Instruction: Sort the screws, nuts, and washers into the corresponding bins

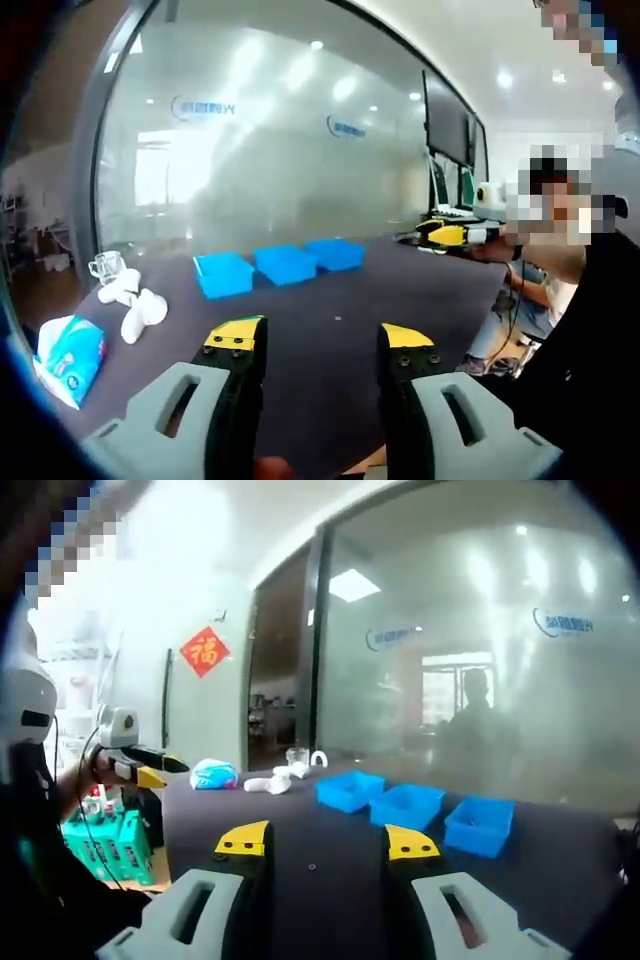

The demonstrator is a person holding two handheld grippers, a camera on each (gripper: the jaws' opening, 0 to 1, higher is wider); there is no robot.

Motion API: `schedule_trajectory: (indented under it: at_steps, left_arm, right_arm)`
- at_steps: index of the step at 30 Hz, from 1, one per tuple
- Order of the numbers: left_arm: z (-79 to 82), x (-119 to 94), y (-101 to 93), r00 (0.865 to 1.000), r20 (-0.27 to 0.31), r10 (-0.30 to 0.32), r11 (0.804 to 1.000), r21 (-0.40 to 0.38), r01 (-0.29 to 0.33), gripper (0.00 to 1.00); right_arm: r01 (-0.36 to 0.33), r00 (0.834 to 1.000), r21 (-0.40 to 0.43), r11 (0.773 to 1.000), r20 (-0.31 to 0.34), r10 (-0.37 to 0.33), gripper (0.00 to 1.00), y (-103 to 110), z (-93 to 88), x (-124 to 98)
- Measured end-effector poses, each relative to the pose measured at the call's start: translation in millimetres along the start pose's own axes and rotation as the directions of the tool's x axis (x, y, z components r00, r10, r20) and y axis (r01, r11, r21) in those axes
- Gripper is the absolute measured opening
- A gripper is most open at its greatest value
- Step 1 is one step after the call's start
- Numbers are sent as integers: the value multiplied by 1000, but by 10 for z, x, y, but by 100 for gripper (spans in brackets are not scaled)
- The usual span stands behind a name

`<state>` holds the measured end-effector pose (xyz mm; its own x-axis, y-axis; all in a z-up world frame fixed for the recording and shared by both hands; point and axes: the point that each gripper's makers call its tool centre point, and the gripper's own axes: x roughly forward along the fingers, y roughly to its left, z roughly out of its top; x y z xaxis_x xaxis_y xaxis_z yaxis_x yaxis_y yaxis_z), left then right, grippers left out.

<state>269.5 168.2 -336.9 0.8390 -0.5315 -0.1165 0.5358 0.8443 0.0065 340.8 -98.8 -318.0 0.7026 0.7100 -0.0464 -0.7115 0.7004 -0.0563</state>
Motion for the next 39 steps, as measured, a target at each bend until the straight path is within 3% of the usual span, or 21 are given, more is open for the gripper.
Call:
schedule_trajectory:
  at_steps: [10,21,27,31,34,39]
  left_arm:
    - [28,11,-51,1000,3,-10,1000,1,10,44]
    - [-19,-5,-75,1000,-2,-16,1000,-6,16,44]
    - [-25,-9,-79,1000,-1,-22,1000,-7,22,44]
    - [-41,-18,-61,1000,0,-18,1000,-12,18,44]
    - [-59,-22,-48,1000,-2,-14,1000,-13,14,44]
    - [-94,-30,-31,1000,-8,-7,1000,-16,7,44]
  right_arm:
    - [-4,1000,2,1000,8,4,38,56,-17,-85]
    - [-83,996,-18,996,-33,83,37,196,-61,21]
    - [-99,990,-29,995,-106,95,36,143,-162,111]
    - [-150,977,13,989,-154,150,36,157,-217,172]
    - [-167,966,-7,986,-203,162,36,131,-281,231]
    - [-250,923,-47,967,-315,223,34,191,-409,374]
